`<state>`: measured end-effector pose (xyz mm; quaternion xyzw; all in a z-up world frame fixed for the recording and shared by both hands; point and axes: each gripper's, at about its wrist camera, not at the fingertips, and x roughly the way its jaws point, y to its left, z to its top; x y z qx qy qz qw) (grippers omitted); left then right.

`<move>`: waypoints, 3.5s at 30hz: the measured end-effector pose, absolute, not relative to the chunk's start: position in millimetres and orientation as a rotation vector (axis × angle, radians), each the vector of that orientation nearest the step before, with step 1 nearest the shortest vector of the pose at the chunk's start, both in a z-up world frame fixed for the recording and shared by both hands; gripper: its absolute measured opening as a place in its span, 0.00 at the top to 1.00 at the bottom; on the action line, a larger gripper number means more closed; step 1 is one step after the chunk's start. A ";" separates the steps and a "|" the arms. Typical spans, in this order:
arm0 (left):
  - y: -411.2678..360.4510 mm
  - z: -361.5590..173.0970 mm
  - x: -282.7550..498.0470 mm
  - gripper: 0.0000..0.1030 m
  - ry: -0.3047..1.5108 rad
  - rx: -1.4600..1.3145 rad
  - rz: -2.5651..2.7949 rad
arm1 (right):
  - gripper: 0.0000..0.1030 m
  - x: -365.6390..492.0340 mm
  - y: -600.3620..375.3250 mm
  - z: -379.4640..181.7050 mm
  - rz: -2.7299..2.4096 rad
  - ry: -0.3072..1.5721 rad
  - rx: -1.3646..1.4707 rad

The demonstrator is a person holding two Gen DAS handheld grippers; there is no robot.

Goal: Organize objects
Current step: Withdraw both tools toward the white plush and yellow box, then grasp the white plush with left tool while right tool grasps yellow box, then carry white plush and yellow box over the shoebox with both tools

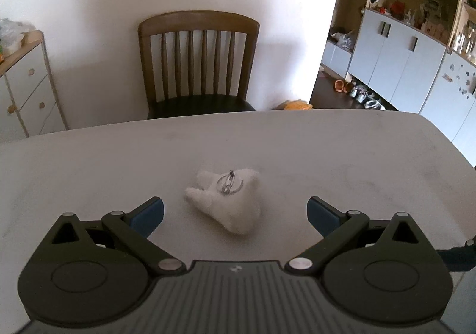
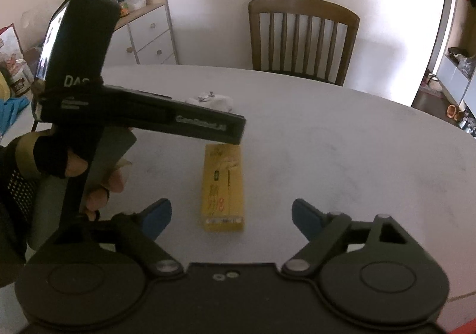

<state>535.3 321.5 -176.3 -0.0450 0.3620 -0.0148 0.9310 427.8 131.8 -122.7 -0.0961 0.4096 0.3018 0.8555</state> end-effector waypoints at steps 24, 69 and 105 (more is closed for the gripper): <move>315.7 -174.4 538.1 0.46 0.708 -0.075 -0.044 | 0.72 420.3 147.5 -141.7 0.655 0.873 -0.195; 157.9 -13.9 280.0 0.46 0.790 -0.109 -0.272 | 0.72 234.5 -44.9 17.1 0.558 0.791 -0.124; -77.5 -67.5 346.3 0.46 0.940 -0.022 -0.203 | 0.72 349.4 -254.7 -26.9 0.530 0.829 -0.092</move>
